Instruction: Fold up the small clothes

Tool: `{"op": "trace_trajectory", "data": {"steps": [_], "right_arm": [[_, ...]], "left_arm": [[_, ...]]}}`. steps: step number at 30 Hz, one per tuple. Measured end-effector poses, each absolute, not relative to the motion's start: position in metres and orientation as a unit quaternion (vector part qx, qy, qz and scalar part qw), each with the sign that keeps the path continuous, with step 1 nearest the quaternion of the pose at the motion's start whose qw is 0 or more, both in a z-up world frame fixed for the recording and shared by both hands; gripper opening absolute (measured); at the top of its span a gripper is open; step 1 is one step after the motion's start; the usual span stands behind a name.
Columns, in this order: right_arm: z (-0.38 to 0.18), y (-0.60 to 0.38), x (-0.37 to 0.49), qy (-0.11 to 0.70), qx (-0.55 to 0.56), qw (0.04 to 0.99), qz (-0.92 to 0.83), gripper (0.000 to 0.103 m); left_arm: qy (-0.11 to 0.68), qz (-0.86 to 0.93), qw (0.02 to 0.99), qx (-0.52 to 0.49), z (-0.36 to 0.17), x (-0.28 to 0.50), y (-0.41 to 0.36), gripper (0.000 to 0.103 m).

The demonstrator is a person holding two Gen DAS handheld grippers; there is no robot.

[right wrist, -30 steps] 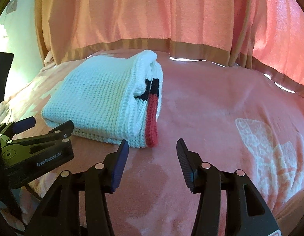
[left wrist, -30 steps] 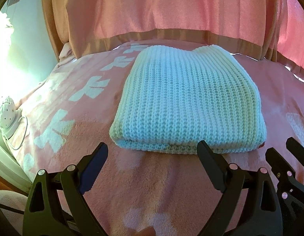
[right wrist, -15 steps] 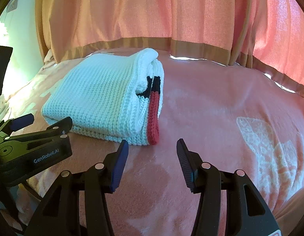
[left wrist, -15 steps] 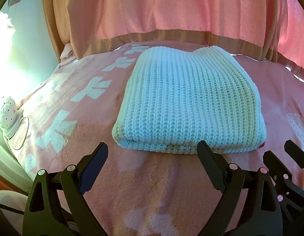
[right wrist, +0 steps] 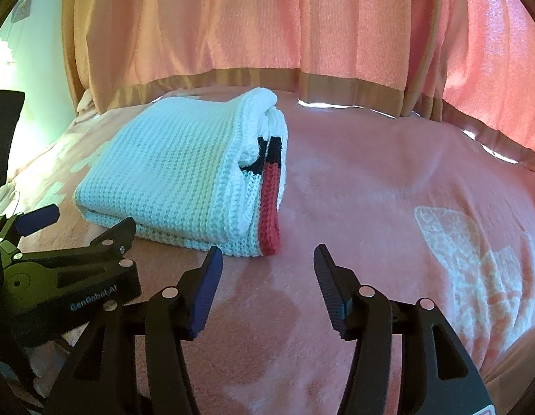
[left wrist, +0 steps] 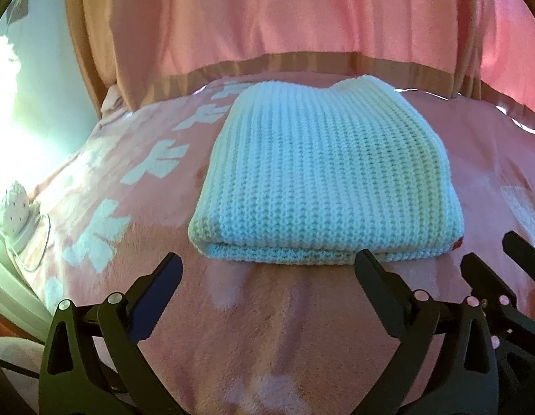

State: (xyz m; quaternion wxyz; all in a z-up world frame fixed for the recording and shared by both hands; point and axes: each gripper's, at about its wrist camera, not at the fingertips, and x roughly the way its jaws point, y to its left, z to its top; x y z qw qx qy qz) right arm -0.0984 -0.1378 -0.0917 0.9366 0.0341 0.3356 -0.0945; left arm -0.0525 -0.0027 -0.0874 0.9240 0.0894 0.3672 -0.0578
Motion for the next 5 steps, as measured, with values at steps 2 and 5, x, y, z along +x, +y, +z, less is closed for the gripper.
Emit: {"op": "trace_trajectory", "data": {"steps": [2,5], "right_arm": [[-0.0918,-0.1382,-0.0984,0.335,0.034,0.937,-0.095,0.054],[-0.0915,-0.1362,-0.0987,0.335,0.033,0.937,-0.096,0.055]], "left_arm": [[0.366,-0.055,0.925,0.086,-0.0868,-0.0525,-0.0009,0.098],[0.365,-0.054,0.925,0.089,-0.0875,-0.0519,-0.0012,0.098]]}}
